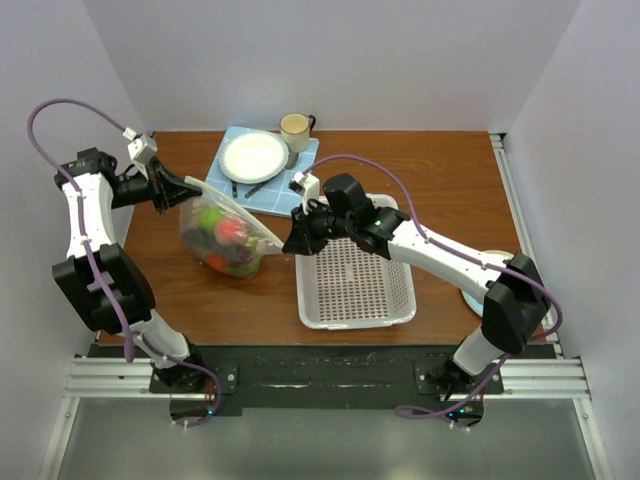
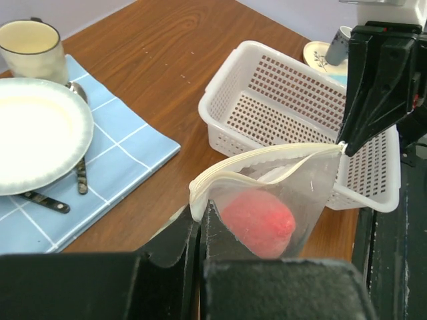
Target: Open the zip-top bag and remove the fake food
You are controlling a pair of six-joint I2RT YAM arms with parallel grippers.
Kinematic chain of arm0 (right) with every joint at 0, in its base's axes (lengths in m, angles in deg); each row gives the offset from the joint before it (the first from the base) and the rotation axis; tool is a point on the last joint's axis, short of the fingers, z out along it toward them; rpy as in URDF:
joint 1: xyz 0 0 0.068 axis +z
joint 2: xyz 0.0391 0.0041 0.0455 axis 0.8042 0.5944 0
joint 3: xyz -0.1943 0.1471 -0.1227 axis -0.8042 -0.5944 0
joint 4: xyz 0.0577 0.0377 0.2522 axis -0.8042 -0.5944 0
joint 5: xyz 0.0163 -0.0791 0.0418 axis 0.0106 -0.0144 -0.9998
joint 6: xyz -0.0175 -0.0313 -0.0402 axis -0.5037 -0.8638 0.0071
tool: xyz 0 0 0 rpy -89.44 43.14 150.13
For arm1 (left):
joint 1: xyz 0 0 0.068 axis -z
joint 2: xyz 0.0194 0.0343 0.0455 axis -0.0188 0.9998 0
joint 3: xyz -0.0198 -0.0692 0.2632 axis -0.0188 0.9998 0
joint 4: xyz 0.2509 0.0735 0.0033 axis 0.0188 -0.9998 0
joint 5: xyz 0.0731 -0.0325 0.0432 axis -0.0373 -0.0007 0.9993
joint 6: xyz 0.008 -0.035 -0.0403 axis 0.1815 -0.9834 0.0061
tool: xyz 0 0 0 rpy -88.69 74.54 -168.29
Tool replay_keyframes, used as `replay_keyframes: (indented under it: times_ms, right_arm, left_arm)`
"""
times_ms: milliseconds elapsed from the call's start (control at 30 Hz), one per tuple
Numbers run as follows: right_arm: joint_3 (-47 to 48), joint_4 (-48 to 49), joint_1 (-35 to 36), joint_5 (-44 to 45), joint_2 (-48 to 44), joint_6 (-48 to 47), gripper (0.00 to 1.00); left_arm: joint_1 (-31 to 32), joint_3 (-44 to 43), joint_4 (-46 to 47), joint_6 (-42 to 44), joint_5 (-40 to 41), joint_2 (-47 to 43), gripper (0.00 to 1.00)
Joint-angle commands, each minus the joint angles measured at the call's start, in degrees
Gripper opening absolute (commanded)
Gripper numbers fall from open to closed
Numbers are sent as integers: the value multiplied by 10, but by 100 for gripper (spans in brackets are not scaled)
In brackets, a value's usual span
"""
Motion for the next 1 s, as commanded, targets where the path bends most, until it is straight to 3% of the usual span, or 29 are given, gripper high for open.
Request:
replay_keyframes:
  times_ms: [0,67,100,200,300,467,700,967]
  right_arm:
    - [-34,-1,-1,3,-24,11,0]
    - [-37,0,-1,3,-23,11,1]
    - [-34,-3,2,3,-21,10,22]
    - [20,-38,4,8,-8,0,60]
    - [96,-76,5,28,5,-19,75]
    - [177,-103,5,60,38,-47,76]
    - [192,-74,5,39,87,-37,56]
    - [169,-52,3,41,98,-33,46]
  left_arm:
    - [-1,18,12,18,-34,-24,0]
    - [2,33,12,20,-35,-31,0]
    - [11,39,12,21,-33,-40,0]
    - [47,67,12,31,-21,-62,0]
    - [79,84,13,33,-10,-80,0]
    - [95,82,12,27,-9,-91,1]
    - [95,83,12,28,2,-98,1]
    - [96,83,12,29,0,-99,1]
